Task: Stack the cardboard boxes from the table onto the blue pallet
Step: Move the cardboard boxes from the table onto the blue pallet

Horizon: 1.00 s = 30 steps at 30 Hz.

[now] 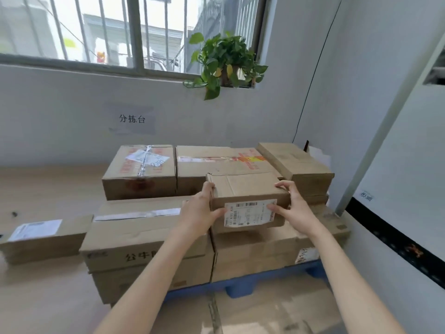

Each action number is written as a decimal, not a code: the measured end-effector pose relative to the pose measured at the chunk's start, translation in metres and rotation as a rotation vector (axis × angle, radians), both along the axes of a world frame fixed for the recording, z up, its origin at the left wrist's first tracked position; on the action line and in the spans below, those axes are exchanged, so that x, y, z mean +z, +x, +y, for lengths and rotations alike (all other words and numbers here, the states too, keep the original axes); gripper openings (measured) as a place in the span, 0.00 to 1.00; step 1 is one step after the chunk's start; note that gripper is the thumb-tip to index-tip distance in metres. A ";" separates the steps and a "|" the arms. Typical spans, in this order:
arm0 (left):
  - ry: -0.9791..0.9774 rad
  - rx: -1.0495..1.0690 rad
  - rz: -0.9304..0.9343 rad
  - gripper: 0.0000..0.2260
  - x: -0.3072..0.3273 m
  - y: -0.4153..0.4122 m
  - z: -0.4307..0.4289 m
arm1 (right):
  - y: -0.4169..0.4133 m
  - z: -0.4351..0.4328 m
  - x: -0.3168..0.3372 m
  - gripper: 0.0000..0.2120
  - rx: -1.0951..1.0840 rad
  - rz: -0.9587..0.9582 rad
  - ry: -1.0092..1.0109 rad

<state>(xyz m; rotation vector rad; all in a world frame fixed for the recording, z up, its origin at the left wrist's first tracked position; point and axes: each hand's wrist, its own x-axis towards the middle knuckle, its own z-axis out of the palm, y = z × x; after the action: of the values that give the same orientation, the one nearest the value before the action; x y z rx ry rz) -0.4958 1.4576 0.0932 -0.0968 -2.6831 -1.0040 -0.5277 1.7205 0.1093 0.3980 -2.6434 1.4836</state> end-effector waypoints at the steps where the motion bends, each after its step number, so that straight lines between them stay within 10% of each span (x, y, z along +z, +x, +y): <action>1: -0.026 0.017 -0.017 0.26 -0.004 0.001 0.000 | -0.002 0.001 -0.008 0.23 0.016 -0.014 0.004; 30: -0.029 0.102 0.028 0.22 -0.034 0.025 0.012 | -0.020 0.012 -0.066 0.26 0.123 -0.052 -0.017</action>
<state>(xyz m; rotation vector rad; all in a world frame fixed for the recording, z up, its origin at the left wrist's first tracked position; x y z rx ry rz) -0.4709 1.4697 0.0592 0.0191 -2.6484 -0.9258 -0.5481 1.7329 0.0438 0.5371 -2.6892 1.5701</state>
